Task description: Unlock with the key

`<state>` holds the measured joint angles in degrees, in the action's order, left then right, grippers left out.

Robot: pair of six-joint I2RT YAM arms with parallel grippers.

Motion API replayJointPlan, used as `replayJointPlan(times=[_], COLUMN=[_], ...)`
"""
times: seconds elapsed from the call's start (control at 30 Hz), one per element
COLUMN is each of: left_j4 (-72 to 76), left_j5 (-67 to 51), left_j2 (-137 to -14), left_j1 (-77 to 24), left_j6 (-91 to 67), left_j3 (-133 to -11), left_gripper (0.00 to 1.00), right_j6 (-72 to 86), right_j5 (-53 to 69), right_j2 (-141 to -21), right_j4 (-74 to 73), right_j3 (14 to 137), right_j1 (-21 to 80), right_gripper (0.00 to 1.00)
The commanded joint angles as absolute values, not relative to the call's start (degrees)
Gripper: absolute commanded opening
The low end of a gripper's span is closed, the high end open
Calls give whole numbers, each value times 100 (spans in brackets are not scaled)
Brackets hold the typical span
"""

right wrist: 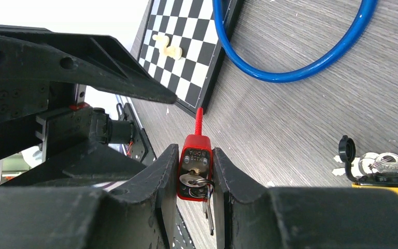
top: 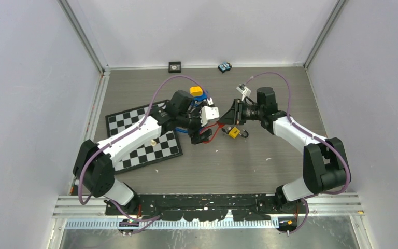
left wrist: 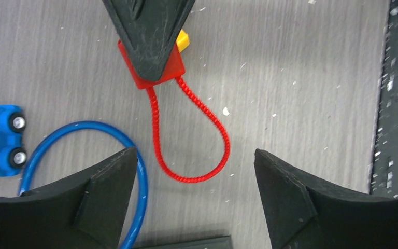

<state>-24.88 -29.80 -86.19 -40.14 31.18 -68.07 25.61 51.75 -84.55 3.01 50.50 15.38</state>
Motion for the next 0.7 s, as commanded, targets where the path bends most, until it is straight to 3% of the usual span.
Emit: replayJointPlan(times=[0.0, 0.07, 0.43, 0.57, 0.67], left_j4=[-1847, -1594, -1242, -1213, -1213], left_j5=[-3316, -3259, -2805, -2781, -2702], left_j2=[-8763, -8939, -9620, -9722, -9697], left_j1=[-4037, -4043, -4097, -4167, -4266], left_j6=[2029, 1716, 1313, 1331, 1462], left_j3=[-6979, -7002, -7440, -7436, -7404], left_gripper=[89, 99, 99, 87, 72], right_j6=[2697, 2776, 2937, 2962, 2978], right_j5=[5211, 5220, 5265, 5249, 5215], right_j2=[-8197, -8165, -8144, -8133, -8138], right_j4=[743, 786, 927, 940, 940], right_j3=[5081, 5080, 5030, 5027, 5010], right_j1=[1521, 1508, 1460, 1437, 1408], right_gripper=[1, 1, 0, 1, 0])
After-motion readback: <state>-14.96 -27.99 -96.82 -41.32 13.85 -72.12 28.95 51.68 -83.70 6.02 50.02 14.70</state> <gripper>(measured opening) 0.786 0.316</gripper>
